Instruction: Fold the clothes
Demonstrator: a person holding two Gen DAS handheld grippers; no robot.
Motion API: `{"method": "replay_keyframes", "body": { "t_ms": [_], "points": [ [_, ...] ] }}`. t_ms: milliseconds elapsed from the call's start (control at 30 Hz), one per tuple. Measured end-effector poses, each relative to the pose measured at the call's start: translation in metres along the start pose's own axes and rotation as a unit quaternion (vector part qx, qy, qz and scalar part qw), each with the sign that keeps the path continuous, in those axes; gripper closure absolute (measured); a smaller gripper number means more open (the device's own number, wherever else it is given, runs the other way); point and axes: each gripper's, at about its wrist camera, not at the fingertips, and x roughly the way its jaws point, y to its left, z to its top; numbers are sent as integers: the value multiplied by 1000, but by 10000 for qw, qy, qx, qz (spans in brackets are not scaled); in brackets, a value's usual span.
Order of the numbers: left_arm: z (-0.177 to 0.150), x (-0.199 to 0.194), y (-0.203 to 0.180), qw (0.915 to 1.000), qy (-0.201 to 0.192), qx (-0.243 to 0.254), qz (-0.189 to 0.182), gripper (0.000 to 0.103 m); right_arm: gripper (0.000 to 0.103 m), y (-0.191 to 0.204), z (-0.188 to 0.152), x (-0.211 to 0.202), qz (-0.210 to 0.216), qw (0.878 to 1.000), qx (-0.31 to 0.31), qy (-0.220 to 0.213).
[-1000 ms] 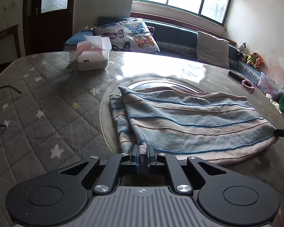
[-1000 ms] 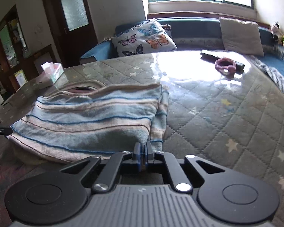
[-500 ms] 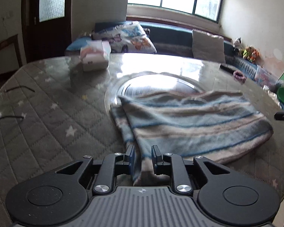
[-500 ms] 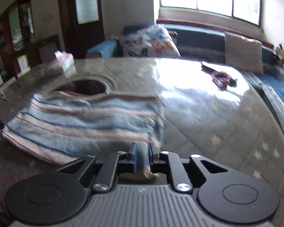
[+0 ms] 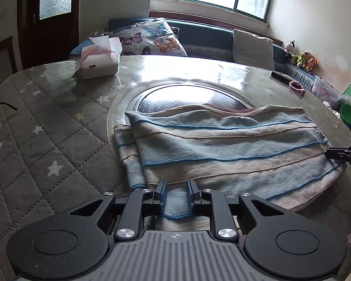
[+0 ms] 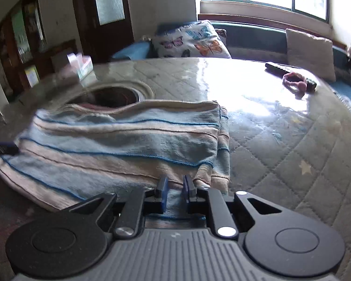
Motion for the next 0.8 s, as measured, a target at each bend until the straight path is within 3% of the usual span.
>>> {"method": "replay_keyframes", "body": {
  "t_ms": [233, 533, 800],
  "points": [
    [14, 1, -5, 9999, -119, 61, -4, 82, 90, 7, 22, 0, 104, 9995, -129, -256],
    [25, 20, 6, 10000, 15, 19, 90, 82, 89, 7, 26, 31, 192, 9998, -20, -69],
    [46, 32, 7, 9998, -168, -80, 100, 82, 89, 11, 37, 40, 213, 9997, -17, -146]
  ]
}}
